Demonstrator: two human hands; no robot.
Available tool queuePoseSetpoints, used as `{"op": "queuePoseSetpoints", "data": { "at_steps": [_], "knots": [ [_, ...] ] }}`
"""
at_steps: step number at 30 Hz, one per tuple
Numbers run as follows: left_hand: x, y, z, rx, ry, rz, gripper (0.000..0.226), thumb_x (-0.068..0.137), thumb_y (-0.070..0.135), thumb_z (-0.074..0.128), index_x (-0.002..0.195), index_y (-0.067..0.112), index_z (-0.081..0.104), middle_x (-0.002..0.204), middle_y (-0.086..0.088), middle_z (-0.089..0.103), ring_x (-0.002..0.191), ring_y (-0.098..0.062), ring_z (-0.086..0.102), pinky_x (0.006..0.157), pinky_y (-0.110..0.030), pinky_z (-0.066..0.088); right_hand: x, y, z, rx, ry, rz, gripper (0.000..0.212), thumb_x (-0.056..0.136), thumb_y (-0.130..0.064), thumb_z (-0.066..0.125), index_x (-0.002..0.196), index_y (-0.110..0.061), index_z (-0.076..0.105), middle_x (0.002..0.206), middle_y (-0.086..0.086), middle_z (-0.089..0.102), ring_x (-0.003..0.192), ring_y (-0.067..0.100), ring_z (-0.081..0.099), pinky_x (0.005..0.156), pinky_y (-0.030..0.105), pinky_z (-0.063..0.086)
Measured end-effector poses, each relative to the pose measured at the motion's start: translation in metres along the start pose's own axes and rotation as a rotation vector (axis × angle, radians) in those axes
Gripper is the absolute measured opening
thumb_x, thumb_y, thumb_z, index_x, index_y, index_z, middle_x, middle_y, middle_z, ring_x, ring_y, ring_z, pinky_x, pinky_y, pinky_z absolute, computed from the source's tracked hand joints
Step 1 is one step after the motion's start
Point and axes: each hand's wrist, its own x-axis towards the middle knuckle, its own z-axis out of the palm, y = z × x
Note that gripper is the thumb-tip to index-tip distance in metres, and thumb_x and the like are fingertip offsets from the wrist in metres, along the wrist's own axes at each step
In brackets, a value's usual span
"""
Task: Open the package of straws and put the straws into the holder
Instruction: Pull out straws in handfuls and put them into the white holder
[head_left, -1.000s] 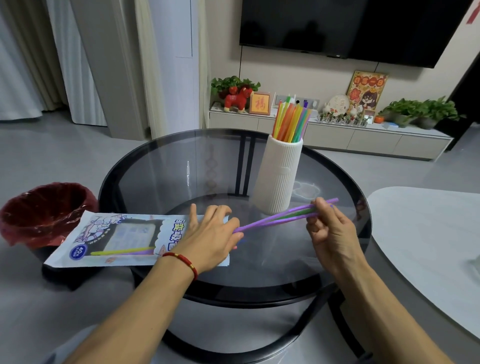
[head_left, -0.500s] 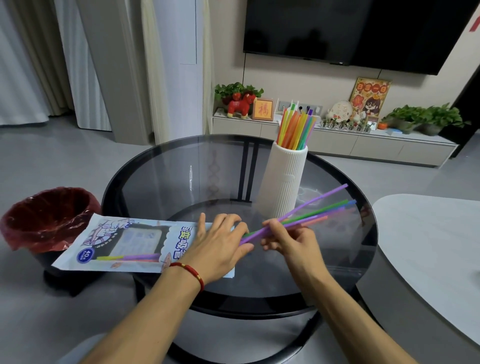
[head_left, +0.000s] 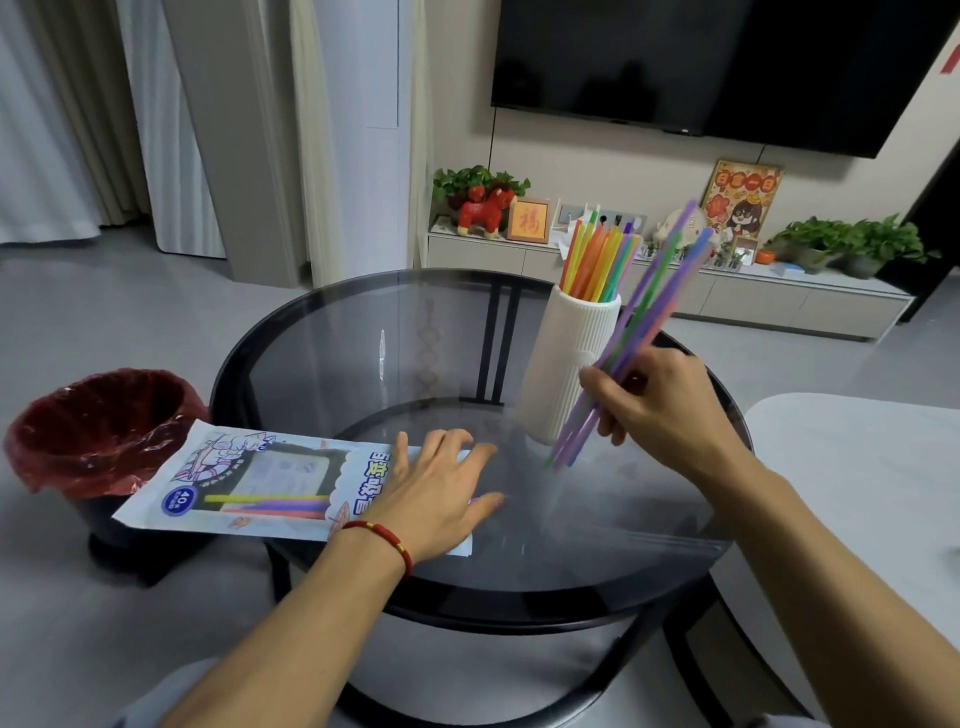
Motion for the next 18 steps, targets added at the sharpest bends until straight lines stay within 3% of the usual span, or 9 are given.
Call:
{"op": "queuePoseSetpoints", "data": {
  "at_steps": [4,9,18],
  "knots": [
    [-0.001,0.001,-0.002,-0.037,0.025,0.002,0.055,0.097,0.057,0.039,0.146,0.032,0.032,0.149,0.001,0.033,0.142,-0.021,0.024,0.118,-0.065,0.010,0.001,-0.005,0.016,-0.063,-0.094,0.020,0.027,0.098,-0.035,0.070,0.098,-0.008,0.073,0.070,0.000,0.076,0.051,0.011,0.073,0.050,0.019,0.060],
    [-0.003,0.002,-0.002,-0.047,0.017,0.004,0.055,0.099,0.054,0.039,0.148,0.033,0.029,0.150,0.001,0.031,0.143,-0.021,0.023,0.119,-0.065,0.008,-0.028,0.006,0.050,-0.092,-0.132,0.083,0.031,0.100,-0.030,0.069,0.100,0.001,0.073,0.075,0.010,0.076,0.057,0.019,0.075,0.059,0.034,0.066],
    [0.000,0.008,-0.004,-0.090,0.073,0.047,0.054,0.099,0.050,0.040,0.149,0.030,0.032,0.145,0.003,0.036,0.140,-0.019,0.026,0.120,-0.058,0.011,-0.037,0.007,0.054,0.018,-0.078,0.044,0.032,0.104,-0.023,0.063,0.080,-0.003,0.069,0.066,0.008,0.071,0.056,0.017,0.067,0.061,0.037,0.059]
  ]
}}
